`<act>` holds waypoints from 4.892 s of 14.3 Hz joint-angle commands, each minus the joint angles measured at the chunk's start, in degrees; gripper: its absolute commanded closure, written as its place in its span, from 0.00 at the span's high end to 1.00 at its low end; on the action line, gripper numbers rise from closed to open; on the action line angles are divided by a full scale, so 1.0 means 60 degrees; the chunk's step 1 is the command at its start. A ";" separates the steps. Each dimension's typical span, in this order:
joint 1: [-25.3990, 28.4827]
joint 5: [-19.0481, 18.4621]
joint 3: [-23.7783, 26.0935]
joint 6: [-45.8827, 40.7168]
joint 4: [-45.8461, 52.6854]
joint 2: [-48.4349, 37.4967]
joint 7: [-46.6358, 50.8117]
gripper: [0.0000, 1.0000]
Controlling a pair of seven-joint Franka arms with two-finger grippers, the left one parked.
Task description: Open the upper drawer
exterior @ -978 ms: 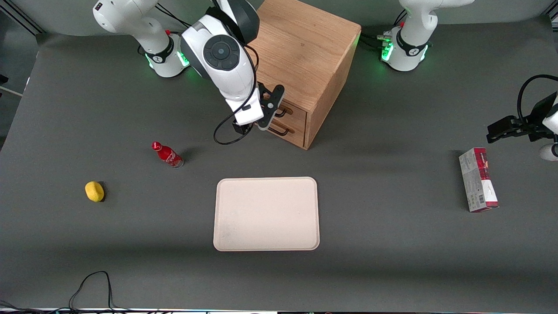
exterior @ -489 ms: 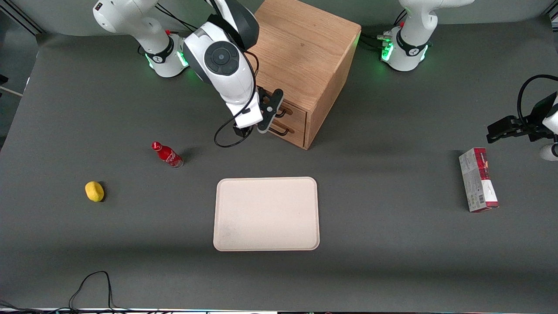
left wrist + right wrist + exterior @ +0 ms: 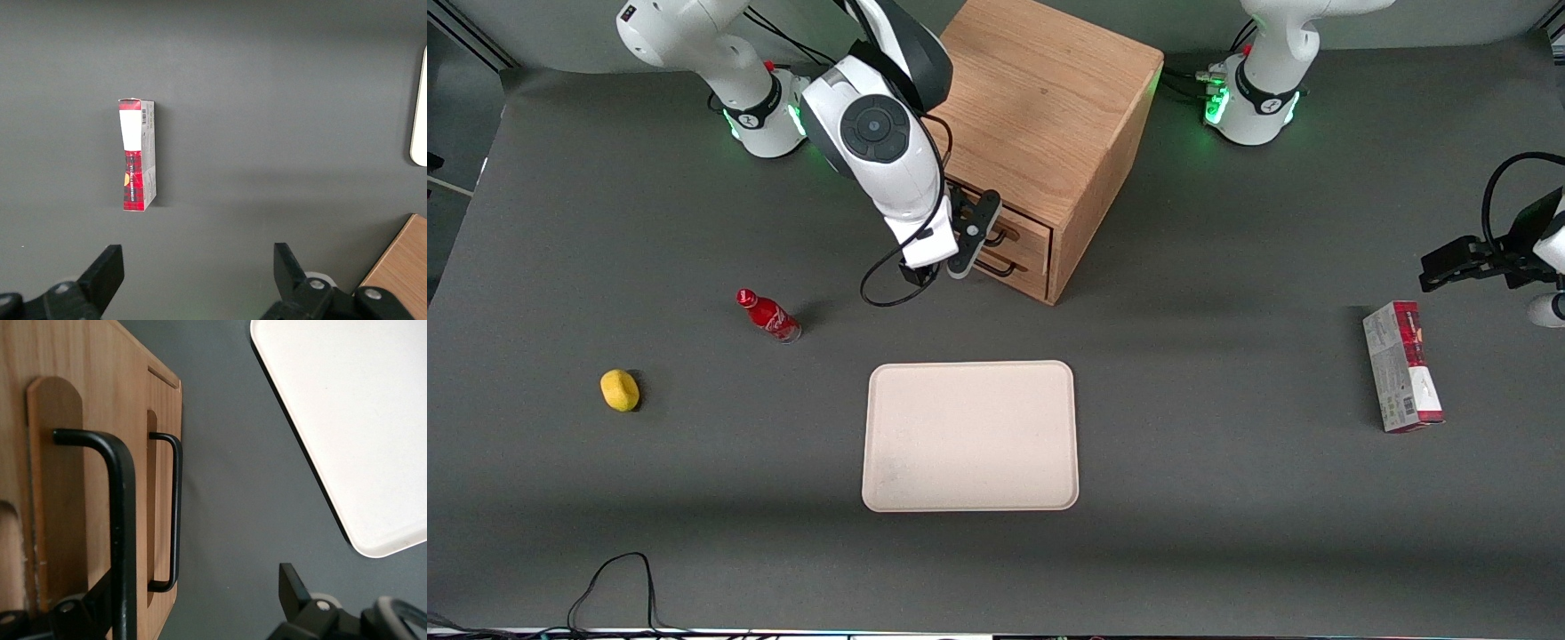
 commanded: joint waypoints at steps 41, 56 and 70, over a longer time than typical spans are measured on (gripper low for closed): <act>-0.3114 0.0163 -0.0001 -0.1280 0.3699 0.2601 -0.1490 1.00; -0.3408 0.0148 -0.0030 -0.2654 0.5586 0.2572 -0.1299 1.00; -0.3380 0.0031 -0.2927 -0.4810 0.5401 0.0464 0.2743 1.00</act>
